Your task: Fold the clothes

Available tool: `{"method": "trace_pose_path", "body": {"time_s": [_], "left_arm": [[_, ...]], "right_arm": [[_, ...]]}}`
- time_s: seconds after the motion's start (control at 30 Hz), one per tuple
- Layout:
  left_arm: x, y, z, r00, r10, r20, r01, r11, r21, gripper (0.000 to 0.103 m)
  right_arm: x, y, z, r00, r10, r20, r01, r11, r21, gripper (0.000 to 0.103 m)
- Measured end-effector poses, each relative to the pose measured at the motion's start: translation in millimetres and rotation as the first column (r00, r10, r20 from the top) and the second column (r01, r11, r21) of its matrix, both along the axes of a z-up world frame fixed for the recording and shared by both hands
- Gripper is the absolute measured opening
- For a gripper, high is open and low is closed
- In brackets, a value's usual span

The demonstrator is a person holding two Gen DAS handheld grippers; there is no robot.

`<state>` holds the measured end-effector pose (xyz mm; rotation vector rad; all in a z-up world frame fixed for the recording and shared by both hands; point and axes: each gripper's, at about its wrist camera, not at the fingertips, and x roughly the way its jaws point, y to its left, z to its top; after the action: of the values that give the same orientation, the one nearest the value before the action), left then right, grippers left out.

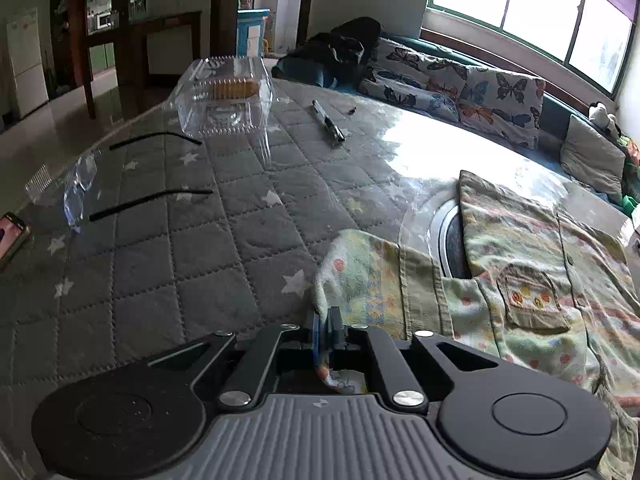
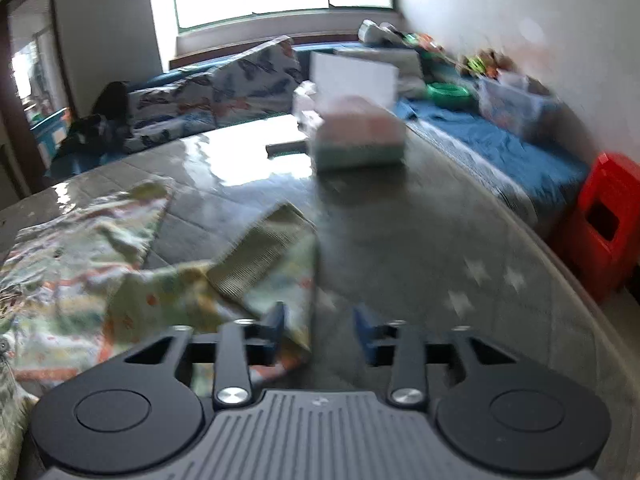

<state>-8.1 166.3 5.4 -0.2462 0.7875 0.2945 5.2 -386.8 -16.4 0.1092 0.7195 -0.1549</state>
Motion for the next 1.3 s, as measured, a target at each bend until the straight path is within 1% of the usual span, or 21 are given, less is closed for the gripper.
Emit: {"method": "trace_pose_path", "body": {"time_s": [0.07,0.1,0.17,0.2,0.23,0.27,0.3,0.37,0.4,0.43,0.5,0.6,0.7,0.73,0.77,0.83,0.97,1.1,1.13,1.2,1.3], "left_arm": [[-1.4,3.0,1.0,1.0,0.018,0.003,-0.018,1.0,0.01,0.009],[-3.1,4.7,1.5,1.0,0.027,0.004,-0.027,0.999,0.021,0.009],[-6.4,8.0,2.7,0.999,0.043,0.006,-0.043,0.998,0.046,0.016],[-8.0,10.7,3.9,0.998,0.056,0.005,-0.056,0.997,0.051,0.018],[-9.6,13.6,5.2,0.998,0.07,0.003,-0.07,0.996,0.054,0.027],[-11.1,16.6,6.4,0.996,0.085,0.001,-0.085,0.995,0.057,0.039],[-11.8,15.5,7.8,0.997,0.08,0.003,-0.08,0.995,0.063,0.042],[-12.5,11.4,10.6,0.998,0.06,0.01,-0.061,0.995,0.077,0.044],[-12.9,9.3,12.0,0.999,0.05,0.013,-0.051,0.995,0.084,0.047],[-12.3,5.2,13.4,0.999,0.035,0.016,-0.037,0.996,0.085,0.051],[-8.6,-5.8,15.0,1.0,-0.002,0.021,0.0,0.997,0.082,0.054],[-0.3,-24.9,15.1,0.997,-0.071,0.027,0.069,0.996,0.061,0.058],[9.2,-52.0,12.5,0.988,-0.152,0.027,0.151,0.987,0.05,0.063],[12.3,-61.1,11.5,0.983,-0.179,0.027,0.178,0.983,0.046,0.067],[15.0,-70.3,10.5,0.978,-0.206,0.026,0.205,0.978,0.043,0.067],[17.8,-90.7,8.3,0.963,-0.27,0.027,0.268,0.962,0.046,0.067],[19.9,-127.9,2.2,0.926,-0.376,0.019,0.374,0.925,0.071,0.066],[15.8,-152.9,-5.9,0.886,-0.464,0.009,0.462,0.884,0.069,0.064],[14.7,-159.2,-7.9,0.874,-0.485,0.007,0.484,0.873,0.069,0.061],[12.1,-169.5,-12.5,0.853,-0.523,-0.002,0.522,0.851,0.067,0.061],[6.7,-177.2,-20.4,0.828,-0.56,-0.022,0.56,0.826,0.062,0.061]], "right_arm": [[8.3,9.7,-2.1,0.999,0.034,-0.003,-0.034,0.999,-0.03,0.052],[12.2,14.6,-3.4,0.999,0.05,-0.006,-0.051,0.998,-0.045,0.056],[20.5,26.4,-7.8,0.997,0.079,-0.018,-0.08,0.993,-0.083,0.06],[24.6,31.1,-9.3,0.995,0.094,-0.023,-0.096,0.99,-0.102,0.067],[26.2,29.5,-10.1,0.996,0.084,-0.024,-0.086,0.99,-0.114,0.07],[26.8,25.3,-10.6,0.998,0.065,-0.023,-0.067,0.99,-0.124,0.072],[27.4,21.0,-11.0,0.999,0.045,-0.022,-0.047,0.99,-0.133,0.072],[28.6,12.5,-11.9,1.0,0.005,-0.019,-0.008,0.988,-0.151,0.073],[29.2,8.2,-12.4,1.0,-0.015,-0.017,0.012,0.987,-0.16,0.074],[29.8,4.0,-12.8,0.999,-0.034,-0.015,0.031,0.985,-0.17,0.074],[31.0,-4.5,-13.7,0.997,-0.074,-0.011,0.07,0.98,-0.188,0.074],[32.8,-17.3,-15.1,0.991,-0.132,-0.003,0.129,0.968,-0.214,0.076],[22.3,-26.8,-9.1,0.985,-0.169,0.015,0.168,0.962,-0.213,0.076],[18.4,-29.9,-6.8,0.983,-0.18,0.022,0.181,0.961,-0.211,0.076],[14.4,-32.9,-4.6,0.981,-0.192,0.028,0.193,0.958,-0.21,0.076],[9.0,-28.8,-0.6,0.985,-0.169,0.038,0.174,0.967,-0.188,0.077],[5.0,-3.3,4.4,0.999,-0.033,0.039,0.037,0.992,-0.118,0.079],[13.3,19.4,-5.1,0.997,0.075,0.013,-0.074,0.995,-0.072,0.079],[15.9,23.8,-8.3,0.995,0.096,0.006,-0.095,0.993,-0.065,0.079],[19.4,28.2,-15.8,0.994,0.111,-0.015,-0.112,0.992,-0.063,0.079],[23.5,21.2,-24.2,0.996,0.079,-0.045,-0.081,0.995,-0.049,0.08]]}}
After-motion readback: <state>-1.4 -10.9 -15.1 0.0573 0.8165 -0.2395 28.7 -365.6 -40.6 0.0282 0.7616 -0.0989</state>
